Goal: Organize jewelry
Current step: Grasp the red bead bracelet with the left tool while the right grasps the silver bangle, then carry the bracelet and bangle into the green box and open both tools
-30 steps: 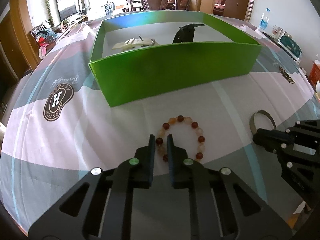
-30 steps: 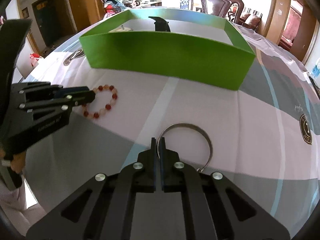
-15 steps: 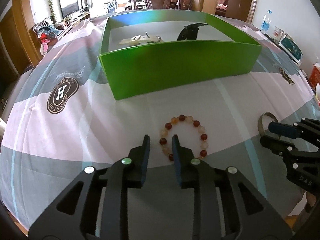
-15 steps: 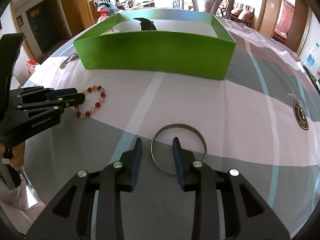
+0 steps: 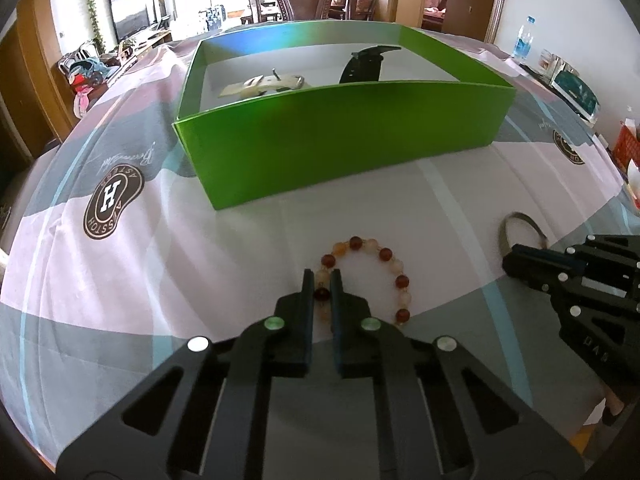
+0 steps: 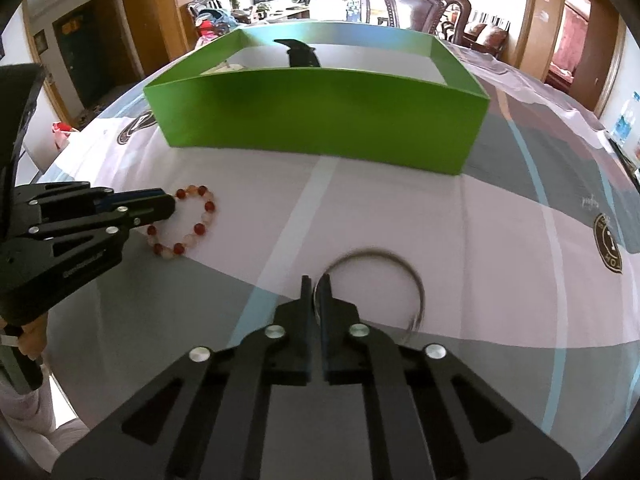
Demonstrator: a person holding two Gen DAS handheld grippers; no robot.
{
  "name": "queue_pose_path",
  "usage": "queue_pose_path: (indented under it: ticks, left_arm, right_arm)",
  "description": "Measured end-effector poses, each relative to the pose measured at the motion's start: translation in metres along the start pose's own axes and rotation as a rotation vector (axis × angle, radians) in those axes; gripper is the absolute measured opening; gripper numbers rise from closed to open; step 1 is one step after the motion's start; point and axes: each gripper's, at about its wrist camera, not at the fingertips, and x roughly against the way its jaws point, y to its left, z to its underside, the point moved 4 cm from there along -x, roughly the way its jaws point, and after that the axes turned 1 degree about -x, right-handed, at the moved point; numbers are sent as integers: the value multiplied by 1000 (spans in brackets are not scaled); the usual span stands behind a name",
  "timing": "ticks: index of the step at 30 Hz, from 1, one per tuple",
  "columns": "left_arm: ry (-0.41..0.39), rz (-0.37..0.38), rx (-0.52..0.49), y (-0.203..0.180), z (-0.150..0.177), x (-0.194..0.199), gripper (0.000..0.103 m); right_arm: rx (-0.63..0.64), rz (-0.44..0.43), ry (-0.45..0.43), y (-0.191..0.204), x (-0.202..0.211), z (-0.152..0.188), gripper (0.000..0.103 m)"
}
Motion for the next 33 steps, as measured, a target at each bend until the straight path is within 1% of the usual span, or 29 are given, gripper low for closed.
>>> queue_pose_path:
  ticks: [6,20,22,28,33]
  left_arm:
    - [-38,-7,5,2,-4,15,8]
    - [-167,-13,10,7,-23,69,8]
    - [-171,-13,10,7,-24,70,8]
    - [-153,-8,10,7,-19,67,8]
    - [-158,-11,11,8,-20,69,8]
  right_arm:
    - [2,-13,-14,4,6,-2,4]
    - [33,-18,-124,15,38,-26,4]
    - [41,-19,-123,17,38,-26,4]
    - [42,-29,-77,22,22,-20,4]
    - [34,-30,-71,22,20,-20,4]
